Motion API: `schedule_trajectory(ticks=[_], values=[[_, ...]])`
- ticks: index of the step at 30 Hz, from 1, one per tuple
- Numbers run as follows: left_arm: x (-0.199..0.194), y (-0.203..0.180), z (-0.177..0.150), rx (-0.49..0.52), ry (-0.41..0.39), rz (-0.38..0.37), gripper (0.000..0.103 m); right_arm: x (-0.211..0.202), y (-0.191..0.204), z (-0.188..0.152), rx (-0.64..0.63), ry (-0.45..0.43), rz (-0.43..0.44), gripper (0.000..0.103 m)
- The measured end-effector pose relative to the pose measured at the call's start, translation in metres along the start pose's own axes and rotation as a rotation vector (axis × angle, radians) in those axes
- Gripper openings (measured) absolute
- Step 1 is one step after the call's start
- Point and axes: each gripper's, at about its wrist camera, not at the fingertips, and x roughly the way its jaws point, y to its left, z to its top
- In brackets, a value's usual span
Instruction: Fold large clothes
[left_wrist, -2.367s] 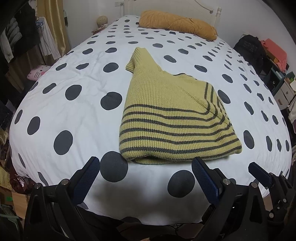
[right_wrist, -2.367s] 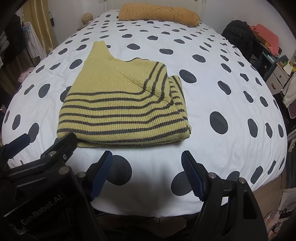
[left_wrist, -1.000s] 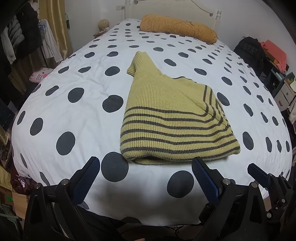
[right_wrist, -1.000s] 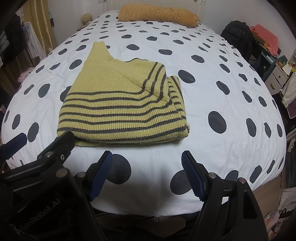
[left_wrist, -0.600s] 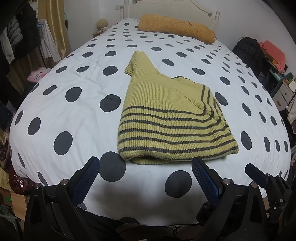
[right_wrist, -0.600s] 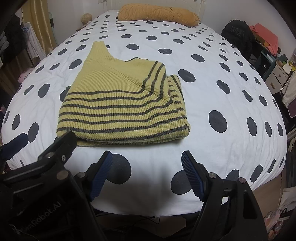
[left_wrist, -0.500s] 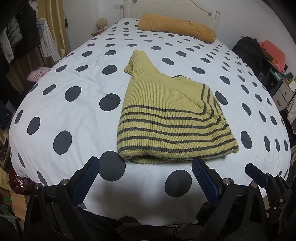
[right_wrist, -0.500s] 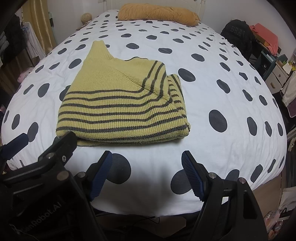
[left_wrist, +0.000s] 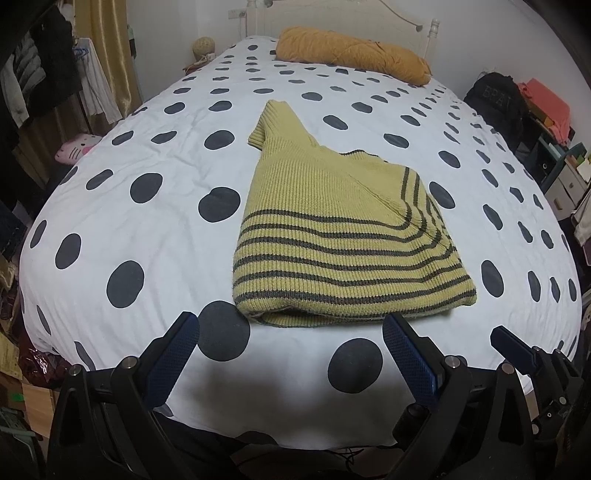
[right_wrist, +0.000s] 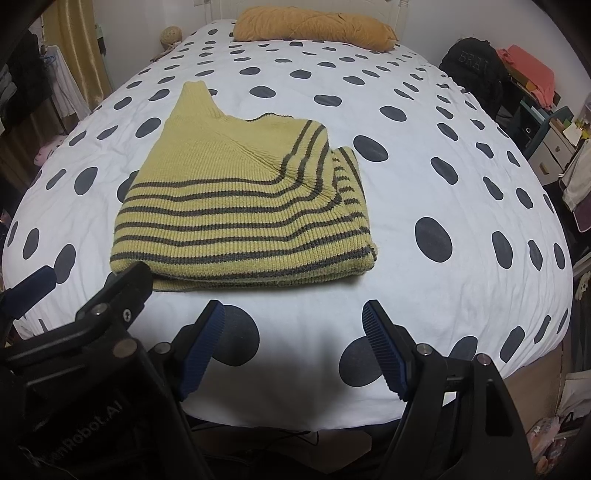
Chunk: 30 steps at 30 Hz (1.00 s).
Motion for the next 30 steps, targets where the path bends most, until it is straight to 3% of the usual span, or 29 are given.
schedule_trajectory(ticks=[30], values=[[0.0061, 0.0015, -0.0040, -0.008, 0.020, 0.007, 0.100, 0.0044, 0.0024, -0.0053, 0.004, 0.013, 0.003, 0.077]])
